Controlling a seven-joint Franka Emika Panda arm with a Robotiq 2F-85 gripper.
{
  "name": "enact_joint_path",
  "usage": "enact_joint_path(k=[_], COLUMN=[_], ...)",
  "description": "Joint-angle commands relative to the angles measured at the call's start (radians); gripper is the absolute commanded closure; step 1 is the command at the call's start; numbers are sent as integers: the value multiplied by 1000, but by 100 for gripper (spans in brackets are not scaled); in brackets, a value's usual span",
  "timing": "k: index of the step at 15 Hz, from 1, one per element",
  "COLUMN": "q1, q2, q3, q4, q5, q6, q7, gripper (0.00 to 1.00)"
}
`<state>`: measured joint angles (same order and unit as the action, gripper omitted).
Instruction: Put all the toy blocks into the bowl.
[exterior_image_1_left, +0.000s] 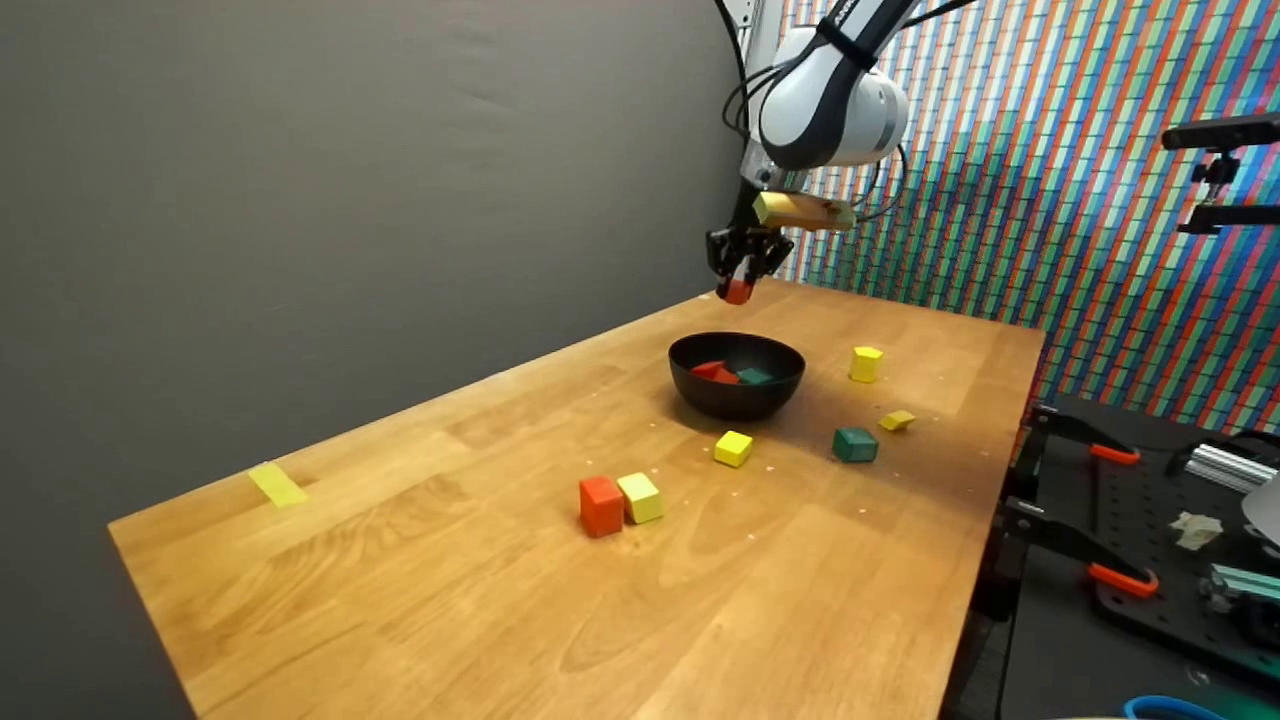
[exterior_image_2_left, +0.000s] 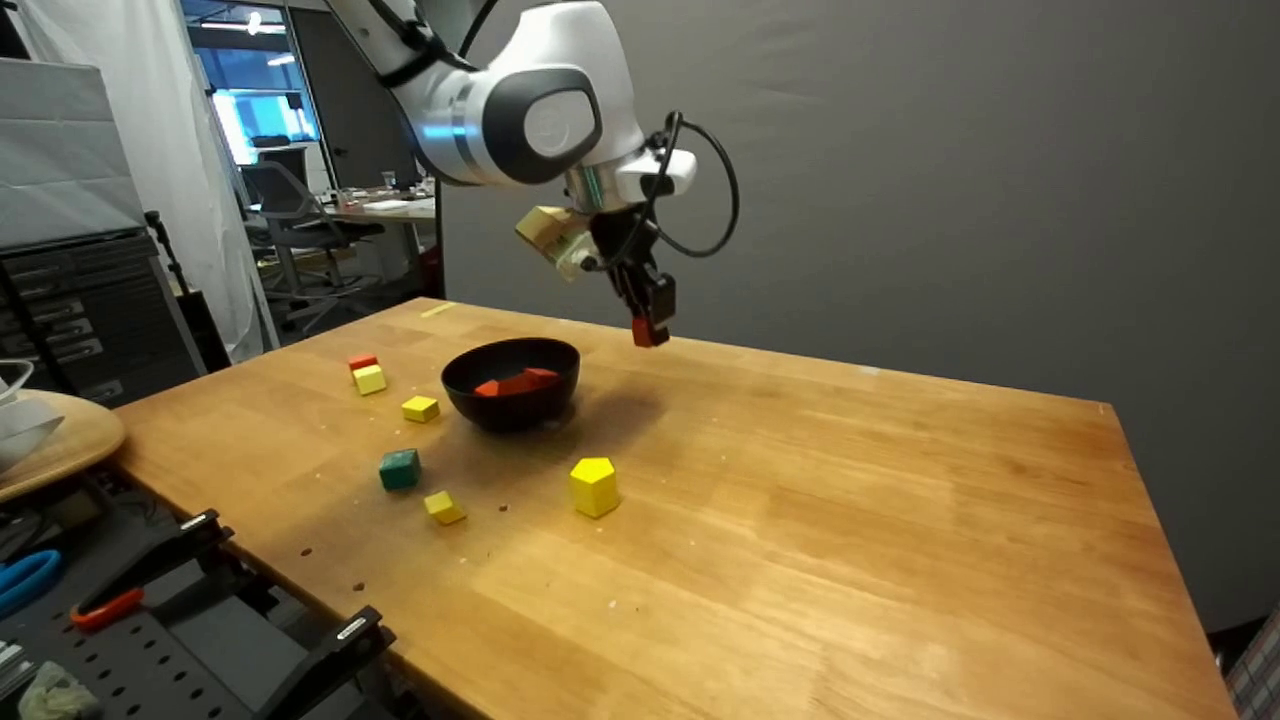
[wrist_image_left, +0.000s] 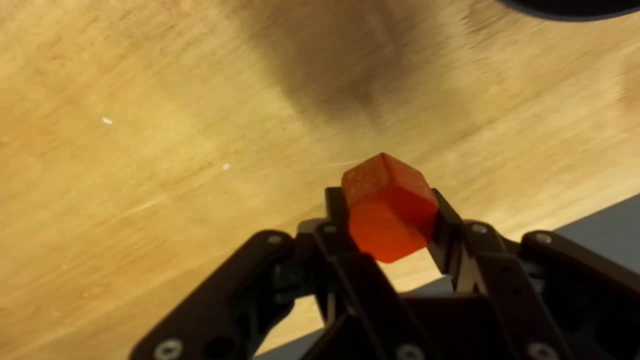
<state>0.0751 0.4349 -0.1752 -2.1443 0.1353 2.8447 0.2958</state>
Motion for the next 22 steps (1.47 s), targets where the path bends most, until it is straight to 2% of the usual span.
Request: enact_joint_path(k=[1, 3, 6, 7, 8, 9, 13, 14, 18, 22], q1=[37, 15, 36, 45, 55, 67, 66, 51, 40, 66], q2=[-172, -176, -138, -118, -104, -92, -117, -146, -246, -239], q3=[58, 134, 154, 149, 138, 122, 111, 130, 203, 302], q4=[-90, -72, -47, -41, -37, -36, -36, -45, -51, 19], q5=[-48, 12, -23, -49, -76, -117, -192, -177, -148, -81], q6=[-123, -242, -318, -308, -295, -273, -292, -294, -340, -361], q7=[-13, -35, 37, 68, 98, 124, 110, 69, -114, -217], gripper=[84, 84, 84, 79, 34, 34, 4, 0, 0, 0])
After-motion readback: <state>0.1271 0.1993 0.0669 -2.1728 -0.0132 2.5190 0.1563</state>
